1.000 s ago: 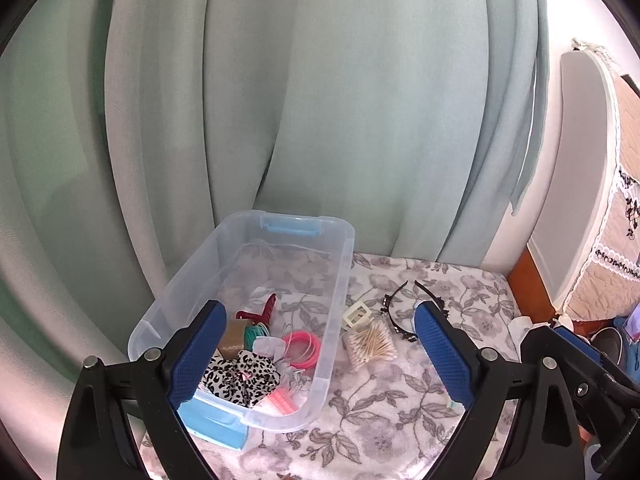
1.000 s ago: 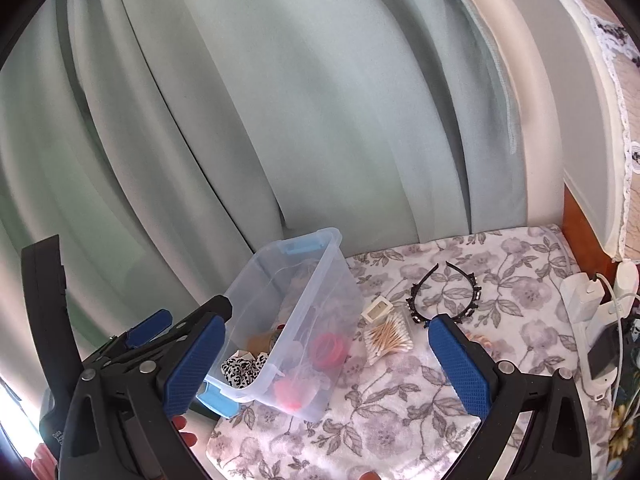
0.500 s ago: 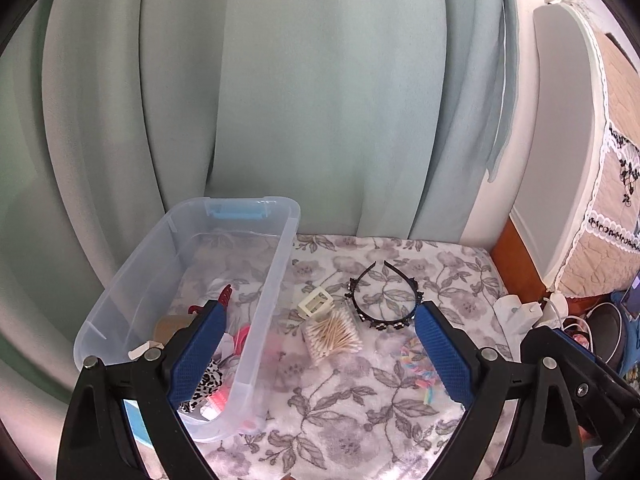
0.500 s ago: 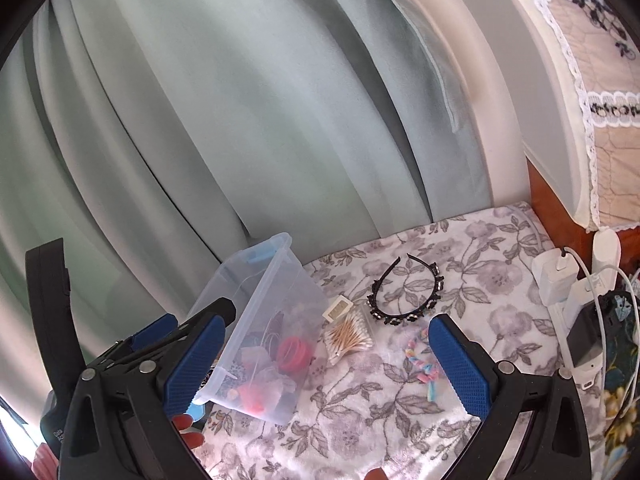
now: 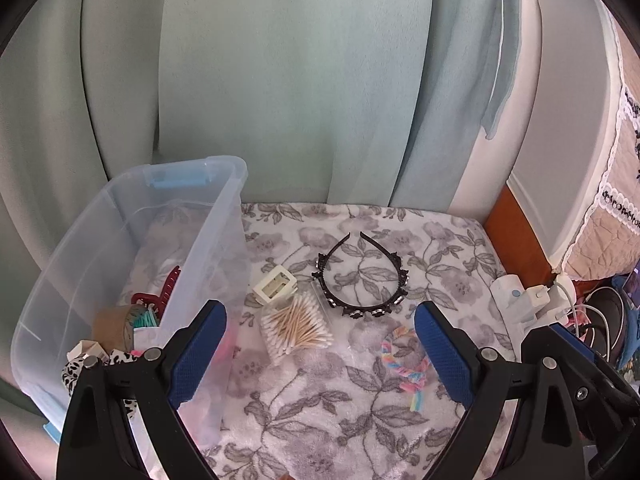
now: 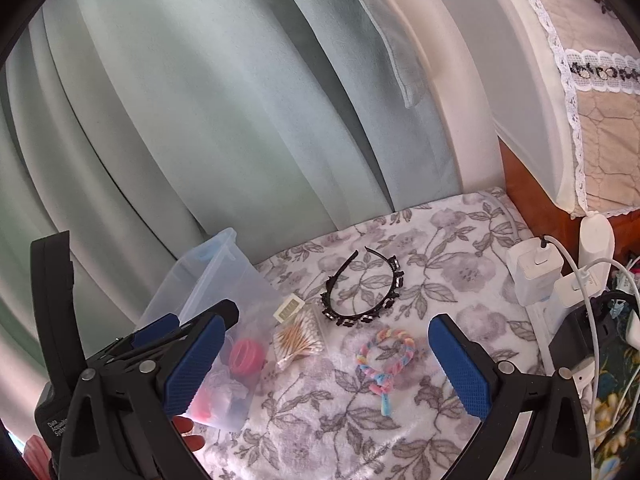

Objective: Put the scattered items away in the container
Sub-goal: 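Withdraw both tools from the box toward the cotton swabs and rainbow hair tie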

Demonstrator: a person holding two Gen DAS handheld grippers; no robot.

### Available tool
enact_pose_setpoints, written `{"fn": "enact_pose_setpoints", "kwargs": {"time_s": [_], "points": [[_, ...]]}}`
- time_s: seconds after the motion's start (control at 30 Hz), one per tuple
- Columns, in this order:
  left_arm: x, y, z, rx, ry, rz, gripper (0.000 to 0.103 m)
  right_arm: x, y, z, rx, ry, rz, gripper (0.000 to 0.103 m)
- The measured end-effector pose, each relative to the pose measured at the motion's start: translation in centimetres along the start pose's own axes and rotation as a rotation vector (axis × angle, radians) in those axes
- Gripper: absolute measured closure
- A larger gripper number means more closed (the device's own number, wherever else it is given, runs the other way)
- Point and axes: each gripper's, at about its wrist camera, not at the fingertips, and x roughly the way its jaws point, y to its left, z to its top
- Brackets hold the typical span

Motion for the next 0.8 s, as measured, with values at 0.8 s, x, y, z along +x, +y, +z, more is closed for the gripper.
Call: {"fn": "enact_pose_setpoints", "kwargs": {"time_s": [0.8], "points": [[7.7, -2.7, -4.3, 0.138, 0.104, 0.125, 0.007, 7.6, -2.3, -0.5, -0.046, 0.160, -0.096, 0.000]]}}
